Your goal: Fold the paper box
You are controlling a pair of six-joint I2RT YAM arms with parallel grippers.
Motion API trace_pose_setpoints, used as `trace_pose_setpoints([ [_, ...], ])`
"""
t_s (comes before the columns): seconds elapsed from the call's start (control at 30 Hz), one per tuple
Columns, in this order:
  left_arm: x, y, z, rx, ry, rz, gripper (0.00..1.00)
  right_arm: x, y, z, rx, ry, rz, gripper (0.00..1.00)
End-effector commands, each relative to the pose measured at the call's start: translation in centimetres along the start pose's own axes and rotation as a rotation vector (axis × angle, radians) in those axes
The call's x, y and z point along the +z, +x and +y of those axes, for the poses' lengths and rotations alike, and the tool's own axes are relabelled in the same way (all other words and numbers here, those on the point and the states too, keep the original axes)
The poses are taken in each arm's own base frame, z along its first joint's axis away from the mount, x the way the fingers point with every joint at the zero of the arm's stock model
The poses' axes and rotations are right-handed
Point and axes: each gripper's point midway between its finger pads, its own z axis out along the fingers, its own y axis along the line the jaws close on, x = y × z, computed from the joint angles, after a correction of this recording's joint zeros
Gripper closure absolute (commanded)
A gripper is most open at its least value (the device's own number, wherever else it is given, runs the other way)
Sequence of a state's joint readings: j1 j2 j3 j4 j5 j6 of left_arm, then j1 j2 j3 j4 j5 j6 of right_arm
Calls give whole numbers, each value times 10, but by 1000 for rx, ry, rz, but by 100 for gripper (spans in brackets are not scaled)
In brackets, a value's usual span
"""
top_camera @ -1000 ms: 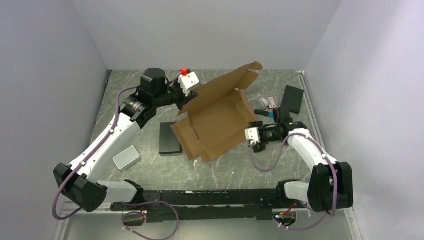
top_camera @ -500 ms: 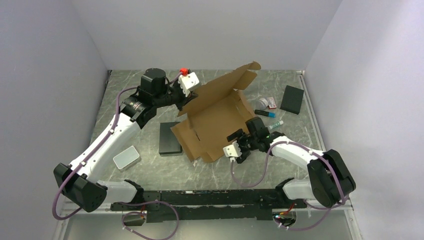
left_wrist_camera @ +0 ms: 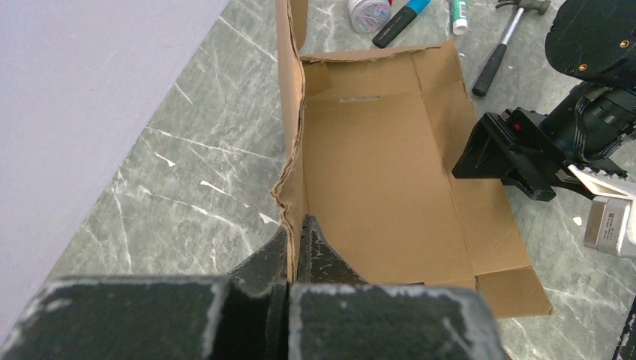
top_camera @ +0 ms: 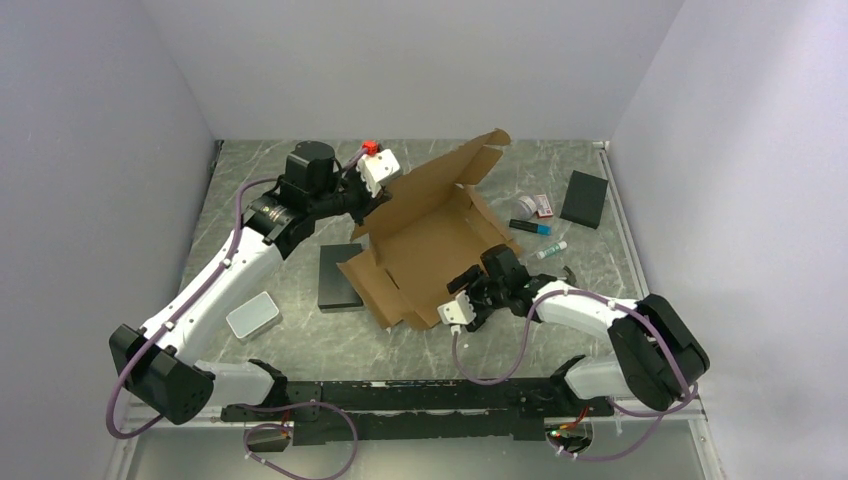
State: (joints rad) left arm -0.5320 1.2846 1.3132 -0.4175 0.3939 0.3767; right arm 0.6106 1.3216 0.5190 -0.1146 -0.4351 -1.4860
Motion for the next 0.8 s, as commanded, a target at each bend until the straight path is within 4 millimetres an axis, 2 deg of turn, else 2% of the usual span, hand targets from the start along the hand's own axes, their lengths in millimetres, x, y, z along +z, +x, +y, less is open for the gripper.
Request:
trace_pose_setpoints([
  [0.0,-8,-19,3,53,-16,-56,100,-7,9,-17,-29,71,60,35],
  [0.43,-9,-23,0,68,-1,-74,100,-35,54,-27,73,136,129,47],
  [0.77,-9,-27,-3,69,21,-84,100,-44,73,-32,75,168,162,52],
])
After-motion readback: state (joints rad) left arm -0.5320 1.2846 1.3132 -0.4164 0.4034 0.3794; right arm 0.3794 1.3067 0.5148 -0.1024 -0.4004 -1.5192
